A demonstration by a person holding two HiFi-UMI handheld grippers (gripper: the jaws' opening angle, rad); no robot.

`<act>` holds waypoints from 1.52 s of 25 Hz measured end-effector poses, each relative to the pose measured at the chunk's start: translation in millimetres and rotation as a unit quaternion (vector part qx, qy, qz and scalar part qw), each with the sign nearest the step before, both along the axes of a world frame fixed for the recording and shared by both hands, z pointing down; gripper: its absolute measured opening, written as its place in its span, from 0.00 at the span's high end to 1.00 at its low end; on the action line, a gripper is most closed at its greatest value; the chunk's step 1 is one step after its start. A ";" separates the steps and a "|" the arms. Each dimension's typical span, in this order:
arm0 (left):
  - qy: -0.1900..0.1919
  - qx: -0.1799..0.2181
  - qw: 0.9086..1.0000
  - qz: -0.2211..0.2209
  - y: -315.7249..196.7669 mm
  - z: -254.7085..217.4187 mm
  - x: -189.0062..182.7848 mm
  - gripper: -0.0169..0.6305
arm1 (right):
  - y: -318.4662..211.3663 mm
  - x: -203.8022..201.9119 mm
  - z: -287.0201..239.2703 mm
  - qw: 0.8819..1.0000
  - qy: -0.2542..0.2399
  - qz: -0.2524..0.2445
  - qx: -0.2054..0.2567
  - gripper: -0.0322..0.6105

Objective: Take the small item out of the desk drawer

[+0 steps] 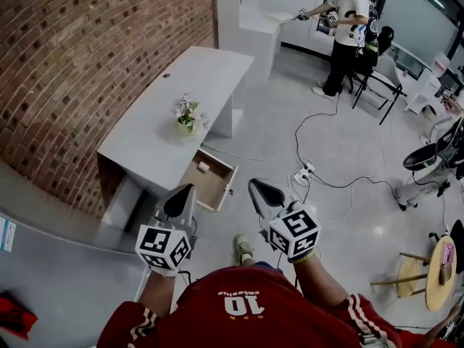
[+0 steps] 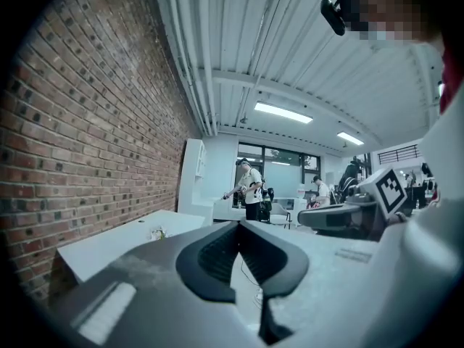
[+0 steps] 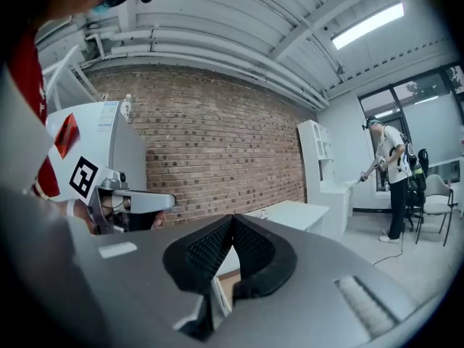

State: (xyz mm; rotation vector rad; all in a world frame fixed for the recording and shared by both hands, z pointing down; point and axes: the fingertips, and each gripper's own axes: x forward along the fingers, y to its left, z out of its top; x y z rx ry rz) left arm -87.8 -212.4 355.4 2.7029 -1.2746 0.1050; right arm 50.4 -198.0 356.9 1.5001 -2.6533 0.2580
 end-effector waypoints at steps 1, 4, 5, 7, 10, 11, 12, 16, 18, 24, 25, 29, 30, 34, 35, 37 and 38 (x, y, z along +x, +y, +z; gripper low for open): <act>-0.002 0.001 1.000 -0.005 -6.0 -0.7 1.1 0.97 | -7.4 1.2 -1.0 1.000 0.000 -0.004 0.001 0.95; -0.008 0.004 1.000 -0.019 -23.5 -1.8 5.1 0.97 | -28.1 6.1 -4.8 1.000 -0.002 -0.014 0.008 0.95; -0.008 0.004 1.000 -0.022 -29.1 -2.2 6.0 0.97 | -35.1 7.0 -5.6 1.000 -0.002 -0.018 0.010 0.95; -0.004 0.001 1.000 -0.024 -38.5 -0.7 7.3 0.97 | -48.0 6.4 -4.4 1.000 -0.001 -0.025 0.011 0.95; -0.008 -0.006 1.000 -0.024 -46.1 6.2 9.2 0.97 | -59.3 4.3 2.0 1.000 0.002 -0.030 0.009 0.95; -0.014 -0.005 1.000 -0.024 -48.5 6.7 10.1 0.97 | -62.0 4.4 3.0 0.999 0.002 -0.031 0.010 0.95; -0.019 -0.002 0.999 -0.025 -51.0 5.9 10.8 0.97 | -64.8 4.5 3.1 0.999 0.001 -0.032 0.012 0.95; -0.027 0.001 0.999 -0.033 -56.2 5.5 4.7 0.97 | -70.6 -4.1 6.4 0.999 0.005 -0.044 0.014 0.92; -0.028 -0.003 0.999 -0.037 -57.8 8.8 -1.2 0.97 | -72.2 -11.1 7.4 0.999 0.003 -0.050 0.019 0.89; -0.021 -0.007 0.999 -0.039 -60.1 9.9 -8.0 0.97 | -77.5 -23.3 6.9 0.998 0.007 -0.061 0.028 0.78; -0.020 -0.008 0.999 -0.038 -61.1 9.6 -7.9 0.97 | -80.1 -23.2 9.0 0.998 0.008 -0.061 0.023 0.74; -0.019 -0.008 0.999 -0.033 -63.6 10.7 -6.5 0.97 | -88.6 -24.3 21.0 0.998 0.015 -0.061 0.007 0.70; -0.019 -0.008 0.999 -0.032 -64.5 11.5 -6.0 0.97 | -90.1 -24.9 24.7 0.998 0.019 -0.061 0.003 0.70; -0.020 -0.009 0.999 -0.027 -67.0 12.6 -7.1 0.97 | -92.8 -28.3 34.9 0.998 0.031 -0.060 -0.008 0.70; -0.020 -0.008 0.999 -0.028 -66.6 12.3 -8.9 0.97 | -92.3 -29.6 36.8 0.998 0.032 -0.059 -0.011 0.70; -0.018 -0.008 0.999 -0.028 -64.5 12.3 -13.5 0.97 | -90.5 -32.6 39.6 0.998 0.032 -0.056 -0.010 0.70; -0.017 -0.007 0.999 -0.027 -63.2 12.6 -15.5 0.97 | -89.3 -34.1 41.1 0.998 0.033 -0.054 -0.009 0.70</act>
